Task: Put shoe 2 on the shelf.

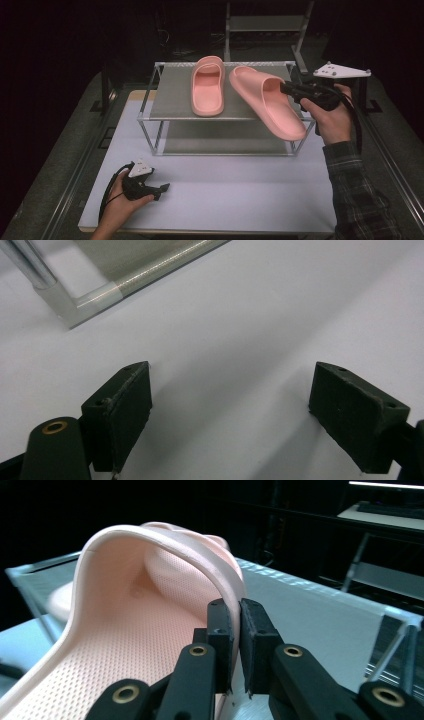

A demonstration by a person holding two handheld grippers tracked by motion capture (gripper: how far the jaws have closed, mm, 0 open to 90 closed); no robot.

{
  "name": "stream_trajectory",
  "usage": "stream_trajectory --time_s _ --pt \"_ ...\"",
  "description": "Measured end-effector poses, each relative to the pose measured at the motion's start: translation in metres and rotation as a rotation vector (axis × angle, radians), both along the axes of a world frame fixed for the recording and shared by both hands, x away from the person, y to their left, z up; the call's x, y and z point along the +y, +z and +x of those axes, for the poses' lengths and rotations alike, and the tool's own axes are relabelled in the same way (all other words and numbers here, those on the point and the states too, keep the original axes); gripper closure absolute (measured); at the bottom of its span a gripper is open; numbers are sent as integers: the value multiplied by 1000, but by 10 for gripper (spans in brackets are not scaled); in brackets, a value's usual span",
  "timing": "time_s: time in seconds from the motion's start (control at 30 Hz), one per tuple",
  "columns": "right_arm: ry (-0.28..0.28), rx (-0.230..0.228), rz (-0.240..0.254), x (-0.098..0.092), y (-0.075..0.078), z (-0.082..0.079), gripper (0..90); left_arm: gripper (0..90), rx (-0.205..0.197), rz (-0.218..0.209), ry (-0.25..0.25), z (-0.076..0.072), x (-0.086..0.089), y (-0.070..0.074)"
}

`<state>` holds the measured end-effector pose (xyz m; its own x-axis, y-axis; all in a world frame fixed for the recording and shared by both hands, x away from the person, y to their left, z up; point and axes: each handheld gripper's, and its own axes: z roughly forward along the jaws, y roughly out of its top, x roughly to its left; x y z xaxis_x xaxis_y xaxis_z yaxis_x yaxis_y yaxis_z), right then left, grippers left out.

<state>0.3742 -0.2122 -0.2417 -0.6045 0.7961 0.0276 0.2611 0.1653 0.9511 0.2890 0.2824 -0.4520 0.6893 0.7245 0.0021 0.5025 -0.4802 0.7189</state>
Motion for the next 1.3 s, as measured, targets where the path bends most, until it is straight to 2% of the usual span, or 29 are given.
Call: stream_trajectory --time_s 0.03,0.17,0.23,0.27,0.33,0.4,0.43,0.57,0.7,0.97,1.17,1.3 --pt "-15 4 -8 1 0 9 838 160 0 0 0 0 0 0" --pt "-51 3 -13 2 -2 26 838 160 0 1 0 0 0 0" --pt "-58 5 -9 2 -4 30 838 160 -2 3 -1 0 0 0" --pt "-81 18 -4 2 -8 41 838 160 -2 2 0 0 0 0" --pt "-100 20 -18 3 -11 50 835 160 -1 2 0 0 0 0" --pt "-107 24 -21 4 -12 52 836 160 -2 2 0 0 0 0" --pt "-114 23 -27 6 -12 60 836 160 -1 0 1 0 0 0" --pt "-129 28 -41 9 -13 72 835 160 -2 2 0 0 0 0" --pt "-132 42 -36 13 -15 80 833 160 -2 2 -1 0 0 0" --pt "-131 62 -47 18 -22 86 781 160 -2 2 0 0 0 0" --pt "-99 58 -33 17 -17 78 716 160 -2 -1 1 0 0 0" --pt "-91 54 -23 9 -13 65 782 160 -2 0 0 0 0 0"
